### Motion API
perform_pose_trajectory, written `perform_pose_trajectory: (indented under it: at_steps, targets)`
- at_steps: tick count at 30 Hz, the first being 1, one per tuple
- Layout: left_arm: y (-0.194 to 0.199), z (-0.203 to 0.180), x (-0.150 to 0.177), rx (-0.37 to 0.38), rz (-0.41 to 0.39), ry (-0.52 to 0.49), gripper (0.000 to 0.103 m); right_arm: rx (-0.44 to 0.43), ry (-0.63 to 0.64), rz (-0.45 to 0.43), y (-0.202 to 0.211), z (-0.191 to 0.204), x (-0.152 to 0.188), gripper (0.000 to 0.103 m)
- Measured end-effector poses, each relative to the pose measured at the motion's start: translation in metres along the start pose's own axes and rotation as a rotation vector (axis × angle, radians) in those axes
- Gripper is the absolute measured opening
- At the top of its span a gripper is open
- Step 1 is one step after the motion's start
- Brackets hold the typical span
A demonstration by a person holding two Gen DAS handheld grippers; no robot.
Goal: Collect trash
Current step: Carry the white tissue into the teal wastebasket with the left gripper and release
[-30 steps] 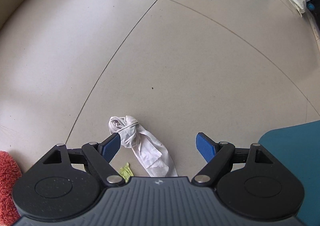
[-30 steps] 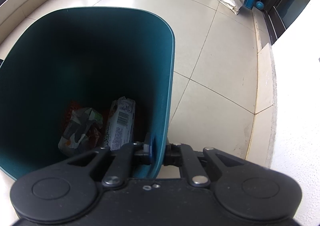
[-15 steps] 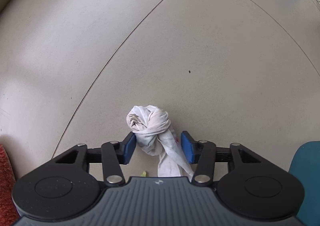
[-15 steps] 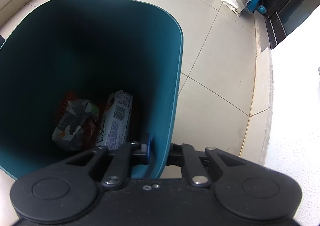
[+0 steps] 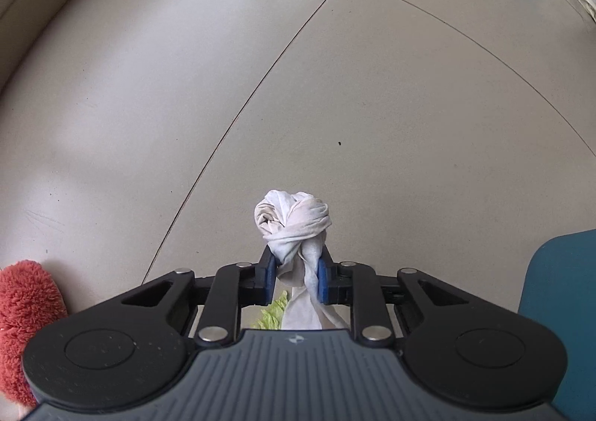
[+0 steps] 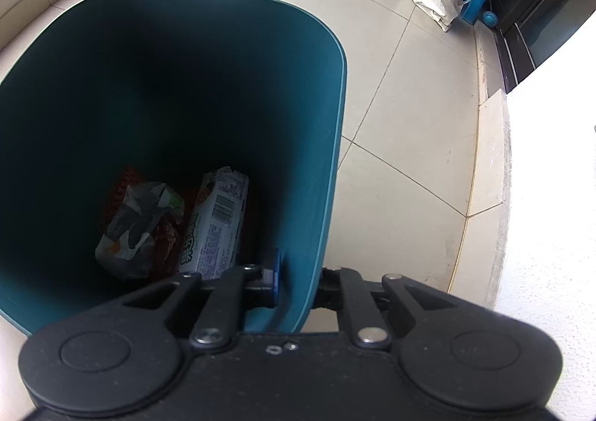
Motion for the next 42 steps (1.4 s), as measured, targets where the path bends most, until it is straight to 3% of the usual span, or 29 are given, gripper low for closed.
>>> perform_pose_trajectory:
  at_steps: [4, 19, 27, 34, 42]
  targets:
    - [0.033, -0.023, -0.001, 0.031, -0.024, -0.056, 0.02, -0.007, -0.009, -0.009, 0.001, -0.002, 0.001, 0.01]
    - [0.222, -0.132, 0.032, 0.137, -0.186, -0.311, 0.021, -0.032, -0.037, -0.02, -0.001, -0.004, 0.003, 0.008]
    - [0.283, -0.184, 0.06, 0.195, -0.245, -0.431, 0.021, -0.048, -0.032, -0.025, 0.001, -0.001, 0.004, 0.008]
    - [0.298, -0.262, 0.071, 0.261, -0.261, -0.556, 0.021, -0.07, -0.033, -0.032, 0.002, -0.006, 0.004, 0.008]
    - [0.23, -0.325, 0.092, 0.256, -0.149, -0.655, 0.021, -0.073, -0.034, -0.019, 0.0, -0.007, 0.003, 0.007]
Point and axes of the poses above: each gripper's, at about its wrist camera, not at the fingertips, and y roughly against the way its jaws point, z to its left, x to its underside, the point moved 5 cm from there along -y, roughly the way its jaws point, and after that the axes turned 9 degrees about x, right-handed, at the moved point
